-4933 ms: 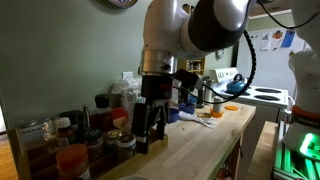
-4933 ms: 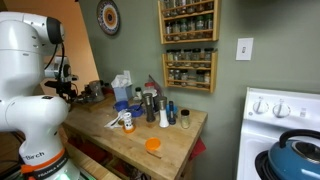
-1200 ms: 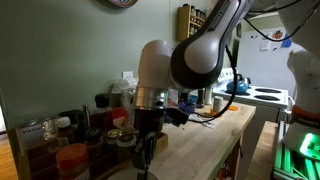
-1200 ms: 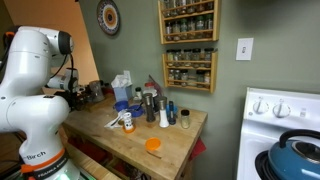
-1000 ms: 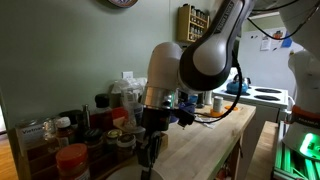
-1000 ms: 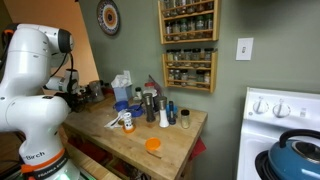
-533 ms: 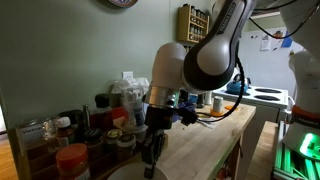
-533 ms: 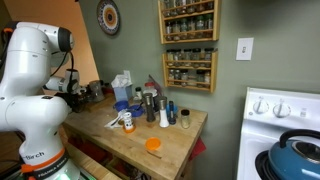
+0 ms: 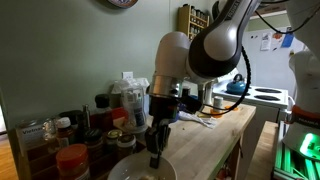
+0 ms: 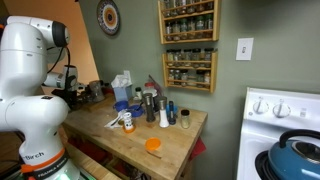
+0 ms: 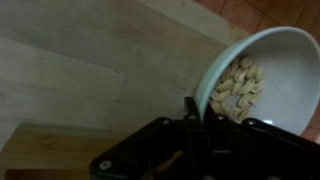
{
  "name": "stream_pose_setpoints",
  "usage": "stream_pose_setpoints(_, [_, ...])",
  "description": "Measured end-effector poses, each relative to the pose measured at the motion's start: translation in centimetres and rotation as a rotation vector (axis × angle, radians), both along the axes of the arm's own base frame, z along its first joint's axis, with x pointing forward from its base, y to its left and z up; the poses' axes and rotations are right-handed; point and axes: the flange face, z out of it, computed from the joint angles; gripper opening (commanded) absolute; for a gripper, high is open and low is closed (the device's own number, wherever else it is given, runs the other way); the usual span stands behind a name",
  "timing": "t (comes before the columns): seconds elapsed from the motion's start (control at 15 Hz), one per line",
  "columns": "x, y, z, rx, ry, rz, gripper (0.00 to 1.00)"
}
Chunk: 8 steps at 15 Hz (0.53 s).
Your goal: Pick up the white bowl and put it on the right side of the table
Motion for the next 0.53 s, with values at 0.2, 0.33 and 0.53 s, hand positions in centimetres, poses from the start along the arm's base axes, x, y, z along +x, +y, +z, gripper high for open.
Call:
stream_pose_setpoints(0.2, [-1.2, -1.9, 0.2, -0.061, 0.035, -0.028, 0.02])
stream_pose_setpoints(0.33, [-1.7, -3.8, 0.3, -0.071, 0.036, -0.065, 0.07])
stream_pose_setpoints(0.53, [-2.1, -5.8, 0.4, -0.072, 0.021, -0.102, 0.07])
